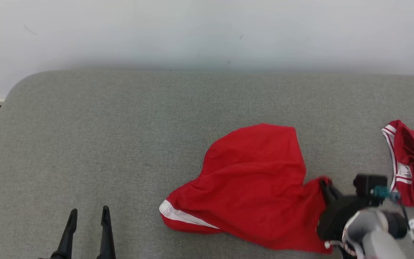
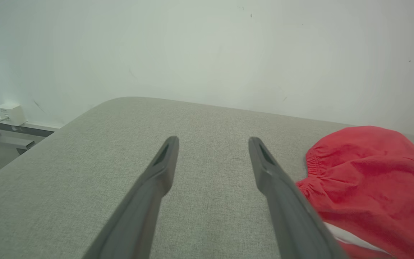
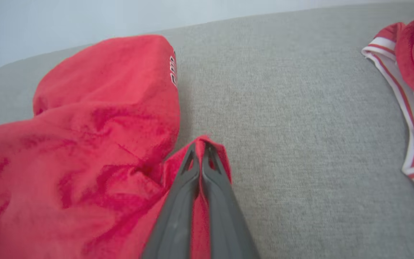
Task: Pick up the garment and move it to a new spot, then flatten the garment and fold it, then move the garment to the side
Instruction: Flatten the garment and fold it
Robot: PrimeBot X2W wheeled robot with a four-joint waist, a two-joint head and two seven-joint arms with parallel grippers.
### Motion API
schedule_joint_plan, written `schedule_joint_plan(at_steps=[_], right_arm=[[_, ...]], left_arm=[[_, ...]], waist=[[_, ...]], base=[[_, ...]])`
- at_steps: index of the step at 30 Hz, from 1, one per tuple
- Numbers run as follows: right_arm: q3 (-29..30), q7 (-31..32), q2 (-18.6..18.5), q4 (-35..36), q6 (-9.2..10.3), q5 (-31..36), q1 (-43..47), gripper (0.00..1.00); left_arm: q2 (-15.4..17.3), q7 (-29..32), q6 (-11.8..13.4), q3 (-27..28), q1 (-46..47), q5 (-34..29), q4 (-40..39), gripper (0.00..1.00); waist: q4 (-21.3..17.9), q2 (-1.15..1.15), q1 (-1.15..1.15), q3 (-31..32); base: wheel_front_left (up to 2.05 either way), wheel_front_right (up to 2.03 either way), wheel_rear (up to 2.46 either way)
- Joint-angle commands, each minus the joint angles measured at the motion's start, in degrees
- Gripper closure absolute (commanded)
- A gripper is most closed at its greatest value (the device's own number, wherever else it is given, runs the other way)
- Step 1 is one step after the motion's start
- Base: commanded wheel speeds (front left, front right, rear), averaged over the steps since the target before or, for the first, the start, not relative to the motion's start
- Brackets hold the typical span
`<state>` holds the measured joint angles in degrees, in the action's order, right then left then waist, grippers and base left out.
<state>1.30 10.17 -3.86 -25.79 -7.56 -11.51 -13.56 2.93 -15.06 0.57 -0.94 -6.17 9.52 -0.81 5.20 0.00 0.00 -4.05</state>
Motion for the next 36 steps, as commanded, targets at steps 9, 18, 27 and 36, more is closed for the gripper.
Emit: schedule_joint_plan(at_steps=[9, 18, 27, 36], right_arm=[[7.30, 1.07, 0.33, -7.57, 0.15, -3.91, -15.52, 1.00], [17.08, -3.66, 0.86, -22.00, 0.15, -3.21, -27.52, 1.00], [14.62, -7.86, -1.17, -31.00, 0.15, 5.41, -30.83, 0.00], [9.63, -14.10, -4.21, -26.16, 0.15, 7.33, -23.35, 0.00]], left_arm=[[-0.03, -0.08, -0.31, -0.74, 2.73, 0.32, -1.26, 0.00], [-0.04, -0.08, -0.26, -2.20, 4.93, 0.87, -0.55, 0.00], [-0.04, -0.08, -0.07, -1.98, 4.89, 1.05, 0.20, 0.00], [-0.04, -0.08, -0.14, -0.05, 2.52, 1.15, 0.85, 0.00]], waist=[[1.51, 0.00, 0.00, -3.55], [5.48, 0.00, 0.00, -6.12], [5.89, 0.00, 0.00, -4.89], [1.56, 0.00, 0.00, -1.33]], base=[[0.00, 0.00, 0.00], [0.00, 0.00, 0.00], [0.00, 0.00, 0.00], [0.00, 0.00, 0.00]])
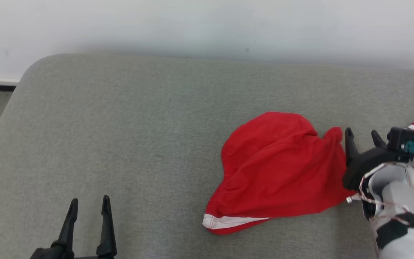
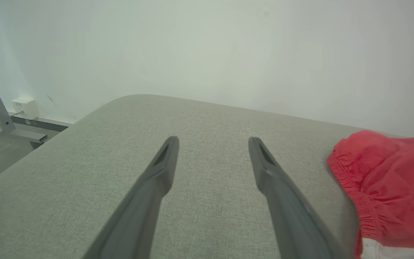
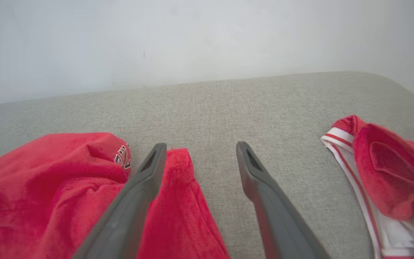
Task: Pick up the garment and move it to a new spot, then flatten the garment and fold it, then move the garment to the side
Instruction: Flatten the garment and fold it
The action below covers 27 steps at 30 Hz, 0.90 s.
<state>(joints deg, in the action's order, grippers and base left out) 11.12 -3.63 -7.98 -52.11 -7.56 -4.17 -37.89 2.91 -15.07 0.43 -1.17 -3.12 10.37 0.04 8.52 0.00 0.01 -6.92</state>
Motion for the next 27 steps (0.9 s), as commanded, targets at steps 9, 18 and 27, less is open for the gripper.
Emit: schedule_joint_plan(at_steps=[9, 18, 27], right_arm=[[-6.92, -8.61, 0.33, 14.95, 0.15, 0.23, 16.54, 0.00], [-11.17, -11.47, 2.46, 32.87, 0.15, 3.06, 31.60, 0.00], [-11.60, -11.57, 3.85, 40.23, 0.15, 3.68, 38.85, 0.00]], left_arm=[[-0.01, -0.07, -0.09, -0.41, -2.42, 0.27, 1.25, 0.00], [-0.01, -0.07, 0.20, -0.15, -3.85, 0.28, 1.45, 0.00], [-0.01, -0.07, 0.01, -0.85, -5.29, -0.07, 2.65, 0.00]], waist=[[-5.83, 0.00, -0.01, 4.64], [-7.57, 0.00, -0.01, 6.56], [-8.73, 0.00, -0.01, 7.73]], base=[[0.00, 0.00, 0.00], [0.00, 0.00, 0.00], [0.00, 0.00, 0.00]])
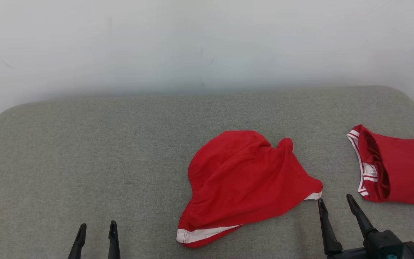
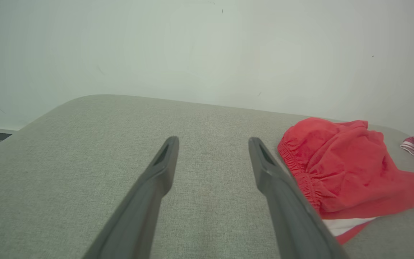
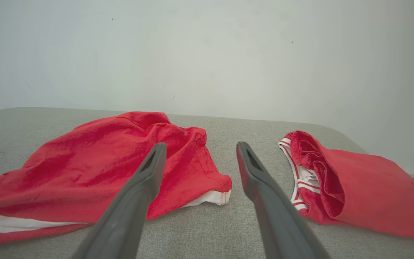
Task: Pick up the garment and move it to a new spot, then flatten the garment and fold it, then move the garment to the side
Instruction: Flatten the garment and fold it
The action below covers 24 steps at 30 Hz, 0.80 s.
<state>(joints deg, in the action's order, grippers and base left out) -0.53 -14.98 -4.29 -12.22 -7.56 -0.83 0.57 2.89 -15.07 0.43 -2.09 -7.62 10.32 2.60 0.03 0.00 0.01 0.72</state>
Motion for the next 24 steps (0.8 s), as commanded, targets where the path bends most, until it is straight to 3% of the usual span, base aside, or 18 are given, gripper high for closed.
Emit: schedule_joint_plan(at_steps=[1, 11, 19, 24], right_arm=[[0.06, -0.22, 0.16, 0.34, 0.15, 0.34, 0.38, 0.00], [0.60, -0.24, 0.50, 1.68, 0.15, 0.51, 0.59, 0.00], [-0.30, -0.24, 0.84, 1.42, 0.15, -0.06, -0.29, 0.00], [-0.67, -0.25, 0.94, 1.80, 0.15, -0.09, -1.26, 0.00]], left_arm=[[0.00, -0.07, 0.01, 0.08, -0.79, -0.02, 0.09, 0.00], [-0.01, -0.06, -1.91, -2.07, 3.03, 0.17, 3.23, 0.00], [0.24, 5.59, -6.55, -9.65, 15.00, 0.88, 15.69, 0.00], [0.19, 8.82, -7.74, -14.63, 22.76, 3.71, 22.75, 0.00]], waist=[[-0.23, 0.00, -0.01, 0.10], [-0.71, 0.00, -0.01, -0.59], [-1.99, 0.00, -0.01, -1.64], [-3.71, 0.00, -0.01, -2.77]], base=[[0.00, 0.00, 0.00], [0.00, 0.00, 0.00], [0.00, 0.00, 0.00], [0.00, 0.00, 0.00]])
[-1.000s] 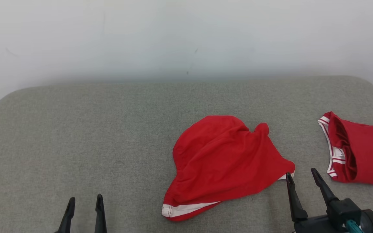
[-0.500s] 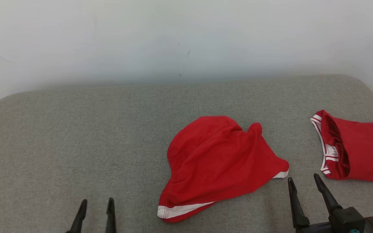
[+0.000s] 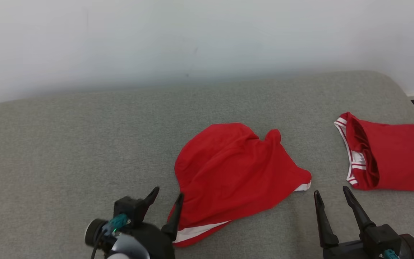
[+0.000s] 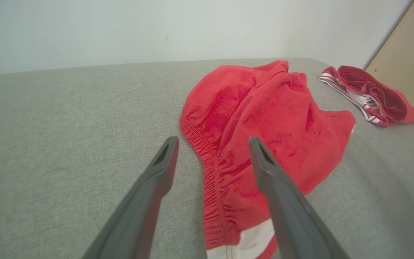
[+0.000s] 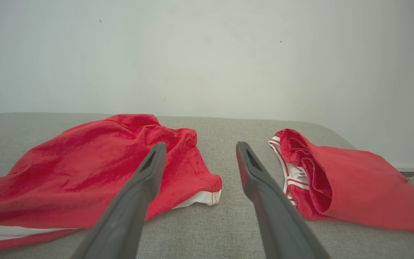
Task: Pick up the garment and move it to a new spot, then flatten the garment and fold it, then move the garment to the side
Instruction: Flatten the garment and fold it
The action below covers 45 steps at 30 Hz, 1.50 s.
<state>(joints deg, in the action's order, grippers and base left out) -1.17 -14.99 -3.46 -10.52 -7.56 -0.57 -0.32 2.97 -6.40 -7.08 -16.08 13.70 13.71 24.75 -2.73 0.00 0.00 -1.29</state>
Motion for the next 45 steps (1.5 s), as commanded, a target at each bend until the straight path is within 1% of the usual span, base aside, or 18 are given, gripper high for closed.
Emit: schedule_joint_plan(at_steps=[1, 7, 10, 15, 20, 24, 29, 30, 31, 32, 38, 45], right_arm=[[0.20, -0.24, 0.12, 0.23, 0.15, -0.40, -0.48, 0.00], [0.43, -0.24, 0.22, 0.52, 0.15, -0.38, -1.05, 0.00], [0.20, -0.24, 0.26, 0.55, 0.15, -0.59, -1.55, 0.00], [-0.46, -0.23, 0.37, 0.65, 0.15, -0.71, -2.60, 0.00], [-0.35, -0.24, 0.46, 0.69, 0.15, -0.89, -2.89, 0.00], [-0.19, -0.24, 0.51, 0.66, 0.15, -1.08, -3.02, 0.00], [-0.30, -0.23, 0.55, 0.47, 0.15, -1.12, -3.21, 0.00], [-0.28, -0.23, 0.55, 0.46, 0.15, -1.13, -3.21, 0.00], [-0.26, -0.24, 0.56, 0.47, 0.15, -1.11, -3.21, 0.00], [-0.23, -0.24, 0.57, 0.48, 0.15, -1.11, -3.23, 0.00], [-0.57, -0.24, 0.58, 0.35, 0.15, -1.15, -3.44, 0.00], [-0.84, -0.24, 0.59, 0.10, 0.15, -1.14, -3.52, 0.00]], left_arm=[[0.07, 0.18, -0.31, -1.65, 2.84, 1.06, 1.55, 0.00], [0.14, 0.56, -0.30, -8.46, 9.50, 4.38, 6.21, 0.00], [0.38, 1.04, -0.30, -10.73, 12.15, 5.31, 9.37, 0.00], [0.40, -0.64, 0.47, -10.40, 16.00, 5.43, 14.86, 0.00], [0.27, -0.24, 0.28, -11.29, 18.37, 5.80, 19.22, 0.00], [0.16, -0.52, 0.14, -11.78, 19.67, 6.66, 21.76, 0.00], [0.01, -0.37, 0.11, -12.12, 20.84, 9.21, 23.88, 0.00], [-0.02, -1.20, 0.08, -12.07, 21.20, 9.50, 23.84, 0.00], [-0.01, -2.40, 0.25, -11.88, 21.65, 9.75, 23.66, 0.68], [-0.01, -2.94, 0.31, -11.80, 21.77, 10.23, 23.80, 1.00], [-0.04, -3.87, 0.25, -12.95, 22.95, 12.09, 25.83, 1.00], [-0.05, -5.64, 1.40, -12.79, 24.85, 12.89, 28.54, 1.00]], waist=[[-1.21, 0.00, 0.00, -0.97], [-2.81, 0.00, 0.00, -2.55], [-3.55, 0.00, 0.00, -3.32], [-4.96, 0.00, 0.00, -4.50], [-5.50, 0.00, 0.00, -5.05], [-5.65, 0.00, 0.00, -5.33], [-5.58, 0.00, 0.00, -5.41], [-5.54, 0.00, 0.00, -5.42], [-5.49, 0.00, 0.00, -5.44], [-5.45, 0.00, 0.00, -5.45], [-5.43, 0.00, 0.00, -5.54], [-5.71, 0.00, 0.00, -5.48]], base=[[0.00, 0.00, 0.00], [0.00, 0.00, 0.00], [0.00, 0.00, 0.00], [0.00, 0.00, 0.00], [0.00, 0.00, 0.00], [0.00, 0.00, 0.00], [0.00, 0.00, 0.00], [0.00, 0.00, 0.00], [0.00, 0.00, 0.00], [0.00, 0.00, 0.00], [0.00, 0.00, 0.00], [0.00, 0.00, 0.00]])
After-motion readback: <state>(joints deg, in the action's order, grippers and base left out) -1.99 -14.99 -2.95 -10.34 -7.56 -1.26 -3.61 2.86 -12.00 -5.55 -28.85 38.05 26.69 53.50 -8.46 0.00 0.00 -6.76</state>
